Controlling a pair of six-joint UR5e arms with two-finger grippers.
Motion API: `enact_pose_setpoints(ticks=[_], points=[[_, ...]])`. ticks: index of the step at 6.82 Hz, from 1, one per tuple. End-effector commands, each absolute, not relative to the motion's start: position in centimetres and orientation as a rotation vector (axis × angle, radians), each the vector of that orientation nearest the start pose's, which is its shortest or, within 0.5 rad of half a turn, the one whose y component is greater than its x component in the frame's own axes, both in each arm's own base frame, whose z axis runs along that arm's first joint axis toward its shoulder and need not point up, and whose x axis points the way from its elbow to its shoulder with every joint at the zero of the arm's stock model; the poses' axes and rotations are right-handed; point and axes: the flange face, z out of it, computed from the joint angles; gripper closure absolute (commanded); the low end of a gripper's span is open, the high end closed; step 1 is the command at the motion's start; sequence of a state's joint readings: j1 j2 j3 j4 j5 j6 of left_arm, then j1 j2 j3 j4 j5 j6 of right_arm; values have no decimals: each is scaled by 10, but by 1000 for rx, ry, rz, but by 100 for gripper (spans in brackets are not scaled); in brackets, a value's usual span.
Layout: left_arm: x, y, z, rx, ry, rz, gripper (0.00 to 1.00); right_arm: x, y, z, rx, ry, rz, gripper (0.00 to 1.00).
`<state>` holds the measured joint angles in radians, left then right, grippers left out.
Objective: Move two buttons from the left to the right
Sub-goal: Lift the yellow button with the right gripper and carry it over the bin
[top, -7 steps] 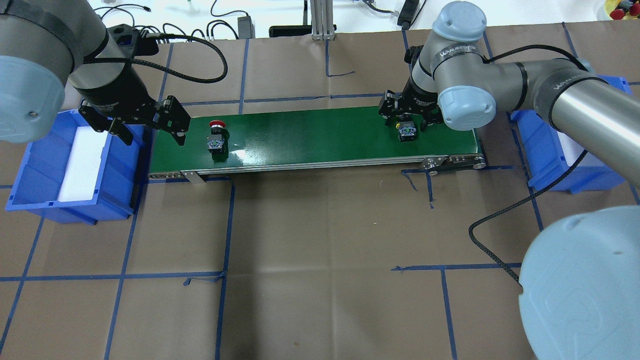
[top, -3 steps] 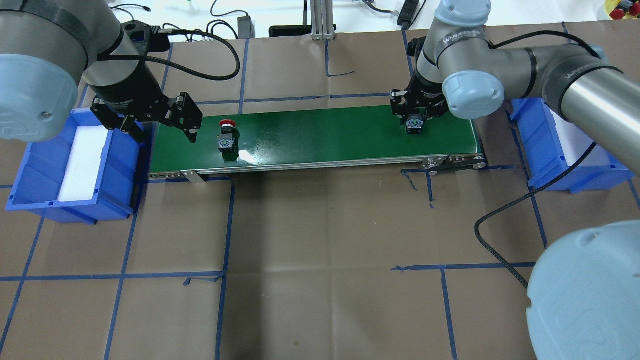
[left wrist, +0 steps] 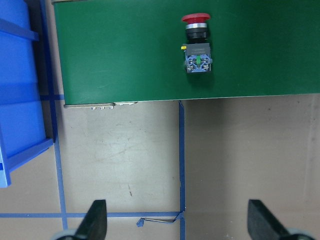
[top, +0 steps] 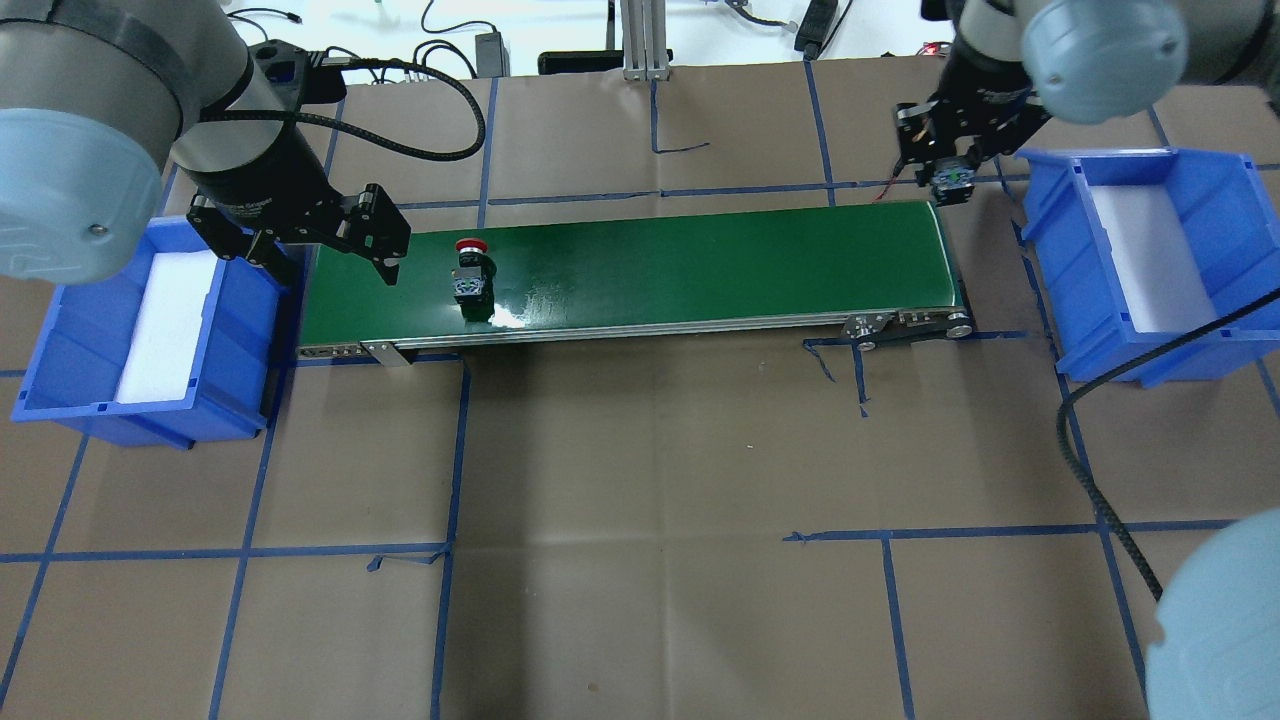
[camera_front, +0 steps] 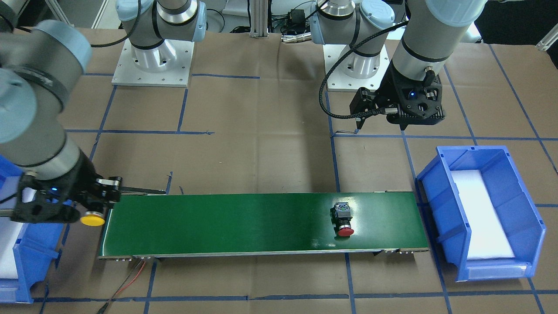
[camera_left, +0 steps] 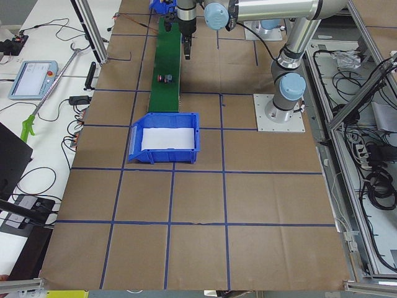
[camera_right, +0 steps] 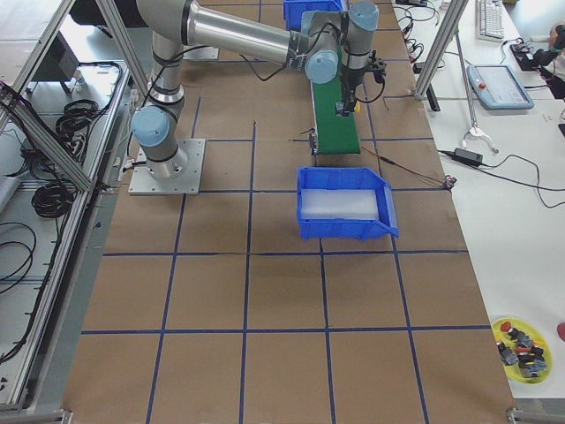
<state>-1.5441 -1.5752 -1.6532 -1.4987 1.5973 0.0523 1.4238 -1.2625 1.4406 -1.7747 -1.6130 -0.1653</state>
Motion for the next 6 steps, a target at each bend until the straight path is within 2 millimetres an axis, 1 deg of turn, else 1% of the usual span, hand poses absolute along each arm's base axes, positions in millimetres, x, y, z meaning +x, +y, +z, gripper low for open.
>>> enact_pose_setpoints(ticks=[1,2,3,4,5,6], points=[[-118,-492,456,41,3114,18,0,-126,-605,436,-94,3205,-35,96],[-118,-492,456,41,3117,16,0,-189,-593,436,-65,3209,-49,96],[-119,-490,458,43,3117,16,0,-209,-598,414,-64,3214,-43,96],[-119,-490,458,43,3117,16,0,-213,-605,393,-66,3217,-62,96],[-119,-491,457,43,3117,16,0,-209,-598,362,-67,3203,-44,96],[-119,-491,456,43,3117,18,0,-204,-591,328,-78,3231,-121,96]])
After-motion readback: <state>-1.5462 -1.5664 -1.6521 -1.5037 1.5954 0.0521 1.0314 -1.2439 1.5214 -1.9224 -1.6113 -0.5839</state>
